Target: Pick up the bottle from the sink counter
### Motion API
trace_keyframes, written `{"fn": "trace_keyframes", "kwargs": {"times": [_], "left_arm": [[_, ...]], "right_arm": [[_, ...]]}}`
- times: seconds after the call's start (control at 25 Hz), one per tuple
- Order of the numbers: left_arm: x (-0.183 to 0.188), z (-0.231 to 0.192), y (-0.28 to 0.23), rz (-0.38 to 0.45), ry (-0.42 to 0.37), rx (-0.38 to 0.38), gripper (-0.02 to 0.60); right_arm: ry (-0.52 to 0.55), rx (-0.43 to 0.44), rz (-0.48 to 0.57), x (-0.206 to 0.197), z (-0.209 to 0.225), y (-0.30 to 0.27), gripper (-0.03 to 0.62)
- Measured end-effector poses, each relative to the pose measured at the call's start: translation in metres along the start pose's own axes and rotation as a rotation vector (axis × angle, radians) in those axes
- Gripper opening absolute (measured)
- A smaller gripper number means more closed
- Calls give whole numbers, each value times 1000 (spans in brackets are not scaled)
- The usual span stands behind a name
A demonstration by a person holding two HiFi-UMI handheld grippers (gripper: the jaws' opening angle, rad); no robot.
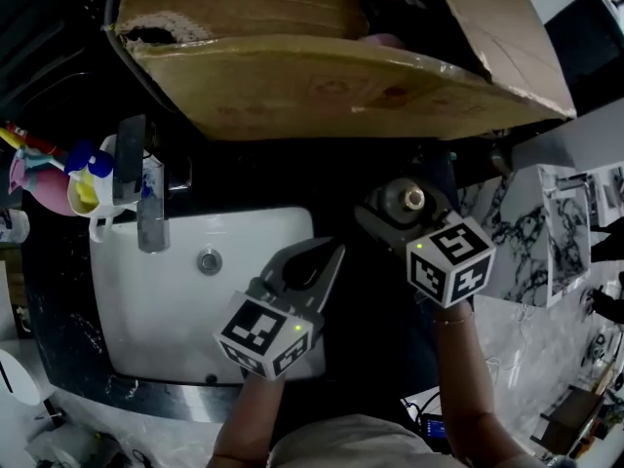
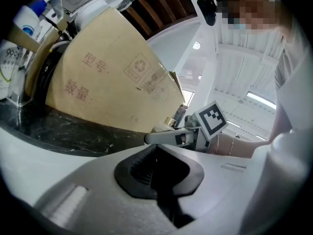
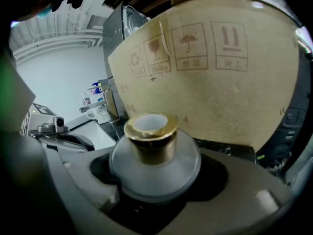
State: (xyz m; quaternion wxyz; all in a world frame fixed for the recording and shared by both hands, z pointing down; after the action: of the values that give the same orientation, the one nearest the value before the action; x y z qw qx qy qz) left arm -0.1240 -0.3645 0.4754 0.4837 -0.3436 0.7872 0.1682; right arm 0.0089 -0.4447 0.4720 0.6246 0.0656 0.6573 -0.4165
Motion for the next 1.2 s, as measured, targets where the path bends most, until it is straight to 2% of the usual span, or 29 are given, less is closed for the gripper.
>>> {"fn": "trace_keyframes", "kwargs": {"times": [0.4, 0.64, 0.92, 1.2], "left_arm": [[-1, 24, 21, -5, -42, 62, 6], [4, 53, 30, 5, -87, 66, 6], [3, 89, 44, 2, -115, 64, 6], [8, 112, 53, -4, -153, 68, 6]], "right_arm": [[12, 80, 92, 6, -27, 52, 347], [35, 112, 112, 0, -40, 81, 347], [-12, 185, 147, -7, -61, 120, 345], [-66, 165, 215, -14, -76, 156, 345]]}}
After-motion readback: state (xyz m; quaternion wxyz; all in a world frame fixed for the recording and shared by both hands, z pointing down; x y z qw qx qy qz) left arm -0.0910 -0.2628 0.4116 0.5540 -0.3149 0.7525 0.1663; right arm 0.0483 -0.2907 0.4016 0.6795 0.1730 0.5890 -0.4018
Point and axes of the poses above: the fingertips, and each gripper's own axes: y backward along the fingers, z to its right, x out of its top, the point moved 6 cm from there along y, backward along the fingers, and after that the axes turned 7 degrees about z, right-handed, at the moved point
